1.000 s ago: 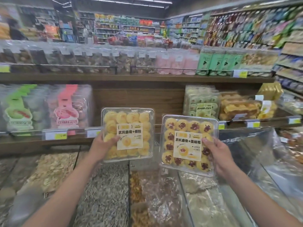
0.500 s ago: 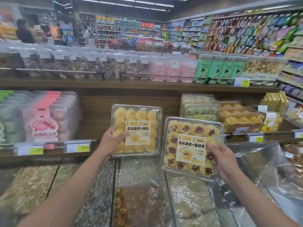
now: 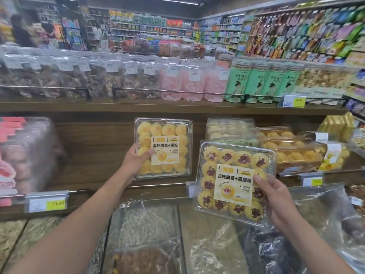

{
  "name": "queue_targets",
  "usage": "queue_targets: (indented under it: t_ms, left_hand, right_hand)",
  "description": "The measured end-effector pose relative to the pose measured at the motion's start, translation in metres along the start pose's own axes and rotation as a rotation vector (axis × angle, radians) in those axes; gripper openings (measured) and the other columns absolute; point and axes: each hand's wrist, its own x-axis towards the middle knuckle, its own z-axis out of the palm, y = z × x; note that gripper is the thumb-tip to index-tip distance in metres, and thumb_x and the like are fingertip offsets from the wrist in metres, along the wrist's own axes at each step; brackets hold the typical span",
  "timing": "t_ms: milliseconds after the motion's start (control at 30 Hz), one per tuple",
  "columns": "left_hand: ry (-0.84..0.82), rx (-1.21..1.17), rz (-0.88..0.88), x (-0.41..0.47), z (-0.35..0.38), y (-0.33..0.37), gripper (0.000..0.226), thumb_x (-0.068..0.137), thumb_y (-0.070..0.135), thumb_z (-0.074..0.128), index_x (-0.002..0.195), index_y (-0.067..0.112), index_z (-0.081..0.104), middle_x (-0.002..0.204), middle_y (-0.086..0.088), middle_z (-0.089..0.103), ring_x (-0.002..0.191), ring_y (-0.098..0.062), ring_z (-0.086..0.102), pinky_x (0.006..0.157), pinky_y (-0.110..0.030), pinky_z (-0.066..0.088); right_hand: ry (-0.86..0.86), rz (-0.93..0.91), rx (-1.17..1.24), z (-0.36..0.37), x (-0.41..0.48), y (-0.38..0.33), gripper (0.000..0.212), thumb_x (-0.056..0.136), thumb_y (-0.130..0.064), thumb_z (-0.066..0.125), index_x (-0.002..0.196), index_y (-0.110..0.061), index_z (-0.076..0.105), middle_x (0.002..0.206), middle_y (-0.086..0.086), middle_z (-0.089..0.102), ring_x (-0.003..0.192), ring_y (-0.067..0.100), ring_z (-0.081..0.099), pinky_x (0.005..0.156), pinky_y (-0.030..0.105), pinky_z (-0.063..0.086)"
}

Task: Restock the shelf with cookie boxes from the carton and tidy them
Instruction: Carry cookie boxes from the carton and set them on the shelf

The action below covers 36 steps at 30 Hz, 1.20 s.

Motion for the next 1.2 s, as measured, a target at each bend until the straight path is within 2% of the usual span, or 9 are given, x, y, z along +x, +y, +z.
queue_targets:
  t_ms: [100,200,333,433,600,733,800,1033,1200]
  left_hand:
    - [0.002,0.009,-0.001,0.028,0.008,-0.005,0.045,0.09,0.035,0.081,0.129,0.036,0.057,0.121,0.011,0.071,0.116,-0.021,0.07,0.106,-0.052,0.055]
    - [0.003,0.018,-0.004,0.051,0.013,-0.013,0.079,0.086,0.041,0.084,0.154,0.031,0.046,0.14,0.008,0.064,0.127,-0.022,0.064,0.109,-0.053,0.052]
    - [0.0,0.03,-0.005,0.077,0.013,-0.027,0.098,0.069,0.062,0.09,0.152,0.031,0.048,0.141,0.005,0.066,0.126,-0.023,0.065,0.109,-0.055,0.052]
    - [0.01,0.057,-0.022,0.101,0.011,-0.049,0.129,0.044,0.084,0.089,0.155,0.036,0.042,0.153,0.004,0.057,0.132,-0.025,0.062,0.107,-0.058,0.052]
    - [0.087,0.069,0.039,0.092,0.021,-0.045,0.117,0.05,0.081,0.087,0.149,0.032,0.05,0.146,0.003,0.062,0.127,-0.025,0.065,0.104,-0.056,0.056]
    - [0.139,0.149,0.096,0.09,0.025,-0.035,0.055,0.083,0.038,0.086,0.128,0.032,0.055,0.124,0.007,0.07,0.112,-0.022,0.071,0.095,-0.053,0.061]
    - [0.146,0.18,0.106,0.089,0.025,-0.031,0.054,0.084,0.035,0.086,0.126,0.033,0.052,0.121,0.007,0.069,0.11,-0.021,0.071,0.094,-0.051,0.062]
    - [0.141,0.213,0.098,0.084,0.015,-0.031,0.068,0.081,0.04,0.089,0.135,0.029,0.049,0.124,0.004,0.068,0.112,-0.021,0.069,0.096,-0.052,0.061]
    - [0.224,0.258,0.118,0.066,0.002,-0.026,0.071,0.088,0.035,0.085,0.146,0.02,0.046,0.134,0.0,0.061,0.117,-0.02,0.061,0.098,-0.045,0.057]
  right_hand:
    - [-0.017,0.008,0.013,-0.004,0.02,0.004,0.08,0.053,-0.048,0.095,0.12,-0.012,0.07,0.108,0.012,0.08,0.105,0.034,0.075,0.093,0.057,0.06]
    - [-0.033,0.009,0.007,-0.005,0.036,0.008,0.114,0.02,-0.062,0.101,0.118,-0.013,0.071,0.108,0.01,0.08,0.096,0.025,0.078,0.082,0.048,0.063]
    - [-0.085,0.012,0.05,-0.006,0.048,0.013,0.079,0.047,-0.046,0.095,0.114,-0.013,0.072,0.114,0.015,0.078,0.091,0.021,0.078,0.072,0.035,0.066]
    - [-0.065,0.028,0.035,-0.006,0.054,0.018,0.104,0.032,-0.058,0.103,0.121,-0.013,0.071,0.115,0.013,0.078,0.103,0.026,0.076,0.085,0.044,0.063]
    - [-0.068,0.061,0.065,-0.004,0.054,0.022,0.108,0.031,-0.054,0.104,0.123,-0.011,0.068,0.112,0.015,0.078,0.106,0.031,0.076,0.075,0.038,0.066]
    - [-0.064,0.05,0.049,-0.001,0.054,0.026,0.109,0.03,-0.059,0.103,0.123,-0.013,0.07,0.116,0.014,0.078,0.111,0.032,0.074,0.093,0.051,0.06]
    - [-0.077,0.042,0.039,0.0,0.053,0.027,0.11,0.026,-0.061,0.102,0.121,-0.014,0.071,0.115,0.013,0.078,0.111,0.031,0.074,0.097,0.053,0.059]
    - [-0.119,0.028,0.065,0.009,0.048,0.025,0.113,0.02,-0.058,0.103,0.118,-0.011,0.071,0.111,0.014,0.079,0.102,0.029,0.077,0.079,0.039,0.065]
    - [-0.138,0.013,0.051,0.021,0.042,0.019,0.088,0.041,-0.049,0.102,0.115,-0.012,0.073,0.111,0.015,0.079,0.109,0.035,0.074,0.087,0.049,0.061]
